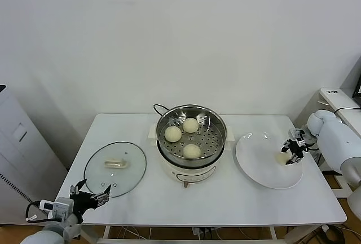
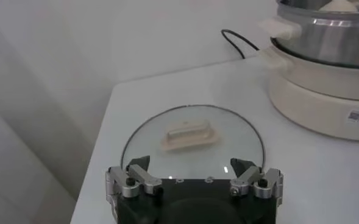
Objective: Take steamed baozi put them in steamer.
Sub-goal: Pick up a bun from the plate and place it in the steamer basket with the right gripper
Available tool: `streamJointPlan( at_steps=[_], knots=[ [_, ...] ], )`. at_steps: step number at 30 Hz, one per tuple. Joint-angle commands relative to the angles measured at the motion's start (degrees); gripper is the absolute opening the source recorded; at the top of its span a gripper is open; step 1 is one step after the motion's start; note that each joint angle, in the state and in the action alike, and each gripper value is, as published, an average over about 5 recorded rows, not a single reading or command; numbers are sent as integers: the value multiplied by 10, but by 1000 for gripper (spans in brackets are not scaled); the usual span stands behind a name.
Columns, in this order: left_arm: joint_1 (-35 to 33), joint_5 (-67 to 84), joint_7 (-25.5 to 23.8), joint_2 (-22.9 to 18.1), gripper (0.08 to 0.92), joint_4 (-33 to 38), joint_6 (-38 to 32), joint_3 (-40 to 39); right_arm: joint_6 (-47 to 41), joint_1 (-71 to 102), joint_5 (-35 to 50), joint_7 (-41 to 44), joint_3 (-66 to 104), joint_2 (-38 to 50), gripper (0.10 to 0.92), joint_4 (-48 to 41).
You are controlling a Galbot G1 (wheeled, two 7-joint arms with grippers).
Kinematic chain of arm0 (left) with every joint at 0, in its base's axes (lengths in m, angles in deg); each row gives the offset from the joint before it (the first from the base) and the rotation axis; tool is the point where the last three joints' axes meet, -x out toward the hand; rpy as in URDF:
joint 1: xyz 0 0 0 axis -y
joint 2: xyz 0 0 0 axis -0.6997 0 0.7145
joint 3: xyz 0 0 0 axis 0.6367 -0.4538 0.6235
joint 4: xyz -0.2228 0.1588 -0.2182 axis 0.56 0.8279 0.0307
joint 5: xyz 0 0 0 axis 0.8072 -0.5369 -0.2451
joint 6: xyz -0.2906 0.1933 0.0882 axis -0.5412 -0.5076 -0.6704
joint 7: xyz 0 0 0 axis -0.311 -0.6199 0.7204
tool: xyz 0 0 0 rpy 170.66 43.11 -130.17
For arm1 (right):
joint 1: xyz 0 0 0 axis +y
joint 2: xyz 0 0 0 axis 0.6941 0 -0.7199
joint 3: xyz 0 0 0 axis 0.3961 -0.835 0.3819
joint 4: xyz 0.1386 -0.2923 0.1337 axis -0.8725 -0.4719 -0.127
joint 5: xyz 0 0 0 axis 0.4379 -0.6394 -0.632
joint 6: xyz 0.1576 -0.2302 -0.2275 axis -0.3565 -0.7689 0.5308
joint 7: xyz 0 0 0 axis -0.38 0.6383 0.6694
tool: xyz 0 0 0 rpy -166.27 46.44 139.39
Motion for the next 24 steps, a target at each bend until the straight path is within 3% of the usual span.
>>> streamJointPlan(
  at_steps=[1,6,16,24],
  knots=[
    [-2,-1,1,-1,823,1,1,2,-6,-9,11,-3,-6,3,485,8],
    [-7,-4,1,-6,823,3,1,5,-46,-47,118,9,-110,36,480,80],
    [-12,-8,3,-6,823,6,4,7,-218,-265,414,1,-424,157,475,367],
    [-12,-15,5,-8,823,4,6,3,-344,-433,534,-26,-569,144,475,485]
  ],
)
